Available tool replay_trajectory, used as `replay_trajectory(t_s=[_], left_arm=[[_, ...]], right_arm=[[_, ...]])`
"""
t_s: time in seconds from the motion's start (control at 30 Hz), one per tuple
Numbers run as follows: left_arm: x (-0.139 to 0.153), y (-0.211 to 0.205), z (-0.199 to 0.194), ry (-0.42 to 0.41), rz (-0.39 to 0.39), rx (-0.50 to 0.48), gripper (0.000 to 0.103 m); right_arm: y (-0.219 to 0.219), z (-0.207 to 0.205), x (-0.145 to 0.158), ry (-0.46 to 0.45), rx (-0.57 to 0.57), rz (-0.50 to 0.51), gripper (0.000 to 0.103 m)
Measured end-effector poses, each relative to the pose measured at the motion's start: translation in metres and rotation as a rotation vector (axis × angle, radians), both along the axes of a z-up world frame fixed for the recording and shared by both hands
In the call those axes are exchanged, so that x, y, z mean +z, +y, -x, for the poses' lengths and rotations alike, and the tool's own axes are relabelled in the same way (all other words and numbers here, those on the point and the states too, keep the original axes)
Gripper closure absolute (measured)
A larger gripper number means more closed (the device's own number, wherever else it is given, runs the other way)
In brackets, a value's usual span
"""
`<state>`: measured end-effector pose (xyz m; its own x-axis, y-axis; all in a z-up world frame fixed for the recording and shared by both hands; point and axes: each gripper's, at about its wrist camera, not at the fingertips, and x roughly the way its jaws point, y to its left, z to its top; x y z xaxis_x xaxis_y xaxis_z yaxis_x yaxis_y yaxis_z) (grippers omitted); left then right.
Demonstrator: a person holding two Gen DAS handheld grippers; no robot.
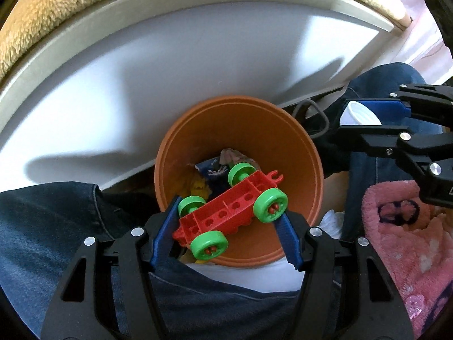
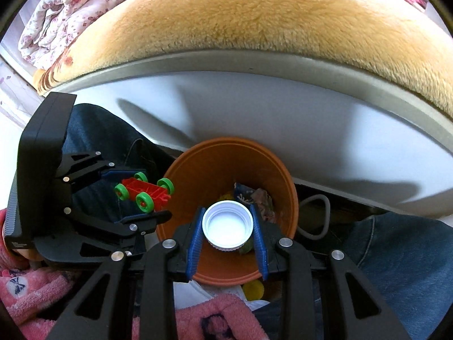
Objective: Collect trash
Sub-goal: 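Carry the toy car and bottle cap over the bucket and release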
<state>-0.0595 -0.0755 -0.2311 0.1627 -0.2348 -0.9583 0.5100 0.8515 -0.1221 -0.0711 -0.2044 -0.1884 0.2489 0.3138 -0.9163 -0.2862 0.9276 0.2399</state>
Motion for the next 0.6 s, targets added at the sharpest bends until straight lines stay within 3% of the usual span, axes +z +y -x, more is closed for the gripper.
replay_trajectory(t_s=[0.03, 0.07, 0.1, 0.23, 0.6], left_arm=[[0.0, 0.0, 0.0, -0.002, -0.002, 0.003, 0.039], [0.0, -0.002, -0.002, -0.003, -0.003, 0.004, 0.033], [0.0, -0.002, -0.002, -0.005, -0.008, 0.007, 0.028], [0.0, -0.003, -0.002, -0.01, -0.018, 0.011, 0.02], [0.0, -0.002, -0.004, -0.004, -0.025, 0.017, 0.019]], right_arm=[[-0.002, -0.002, 0.0, 0.0, -0.004, -0.002, 0.05], [-0.004, -0.002, 0.0, -0.002, -0.013, -0.003, 0.028], [-0.006, -0.002, 0.0, -0.008, -0.025, -0.005, 0.024], [-0.012, -0.002, 0.003, -0.022, -0.051, -0.017, 0.024], [-0.019, -0.002, 0.004, -0.025, -0.08, -0.026, 0.024]])
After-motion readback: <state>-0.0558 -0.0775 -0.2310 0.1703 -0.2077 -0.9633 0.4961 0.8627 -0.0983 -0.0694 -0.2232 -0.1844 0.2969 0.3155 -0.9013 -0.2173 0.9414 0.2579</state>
